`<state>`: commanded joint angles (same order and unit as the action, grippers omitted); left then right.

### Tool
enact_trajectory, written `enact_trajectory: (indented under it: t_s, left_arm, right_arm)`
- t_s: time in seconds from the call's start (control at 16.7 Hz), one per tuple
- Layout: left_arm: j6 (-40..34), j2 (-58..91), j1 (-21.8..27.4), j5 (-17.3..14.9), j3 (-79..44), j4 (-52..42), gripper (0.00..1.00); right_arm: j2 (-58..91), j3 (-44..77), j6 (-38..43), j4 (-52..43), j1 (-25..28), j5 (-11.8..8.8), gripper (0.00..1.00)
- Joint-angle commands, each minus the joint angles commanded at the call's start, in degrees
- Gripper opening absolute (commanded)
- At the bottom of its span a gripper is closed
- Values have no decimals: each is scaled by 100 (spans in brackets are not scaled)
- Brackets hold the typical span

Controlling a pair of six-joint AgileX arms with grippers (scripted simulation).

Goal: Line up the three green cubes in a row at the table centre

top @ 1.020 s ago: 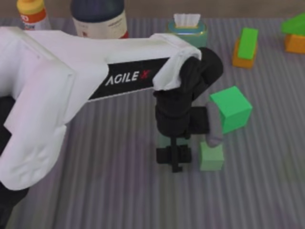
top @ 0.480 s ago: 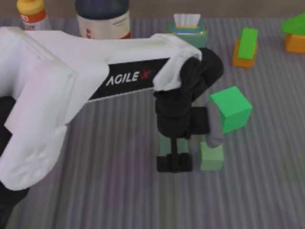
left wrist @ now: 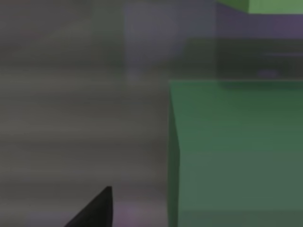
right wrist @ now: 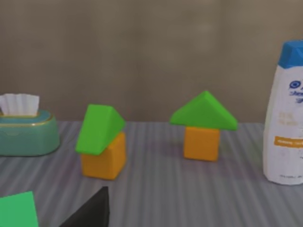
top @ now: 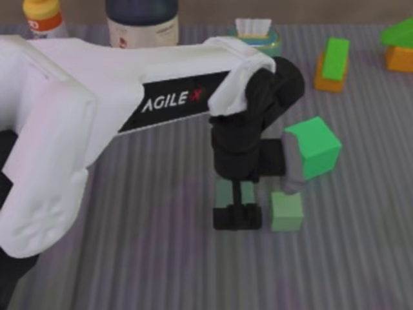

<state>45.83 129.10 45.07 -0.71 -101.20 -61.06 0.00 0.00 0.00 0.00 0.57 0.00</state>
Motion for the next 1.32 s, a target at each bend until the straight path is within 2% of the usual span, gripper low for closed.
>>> enact_trajectory:
  t_s: [0.36,0.78,1.02,1.32]
  left_arm:
    - [-12,-258,-100,-1,-844,-1145,100]
    - [-64,-415,-147,7,-700,-1054,100]
    - [-429,-1452,-636,50,240,-446,100]
    - [-1300,-3959,-1678,118,2402,868,100]
  right_arm:
    - [0,0,0,0,0,0,100]
    - [171,175,-4,-127,53,-14,100]
    - [1227,1242,-19,-852,297,-36,100]
    - [3844,3640,-48,-2401,725,-16,100]
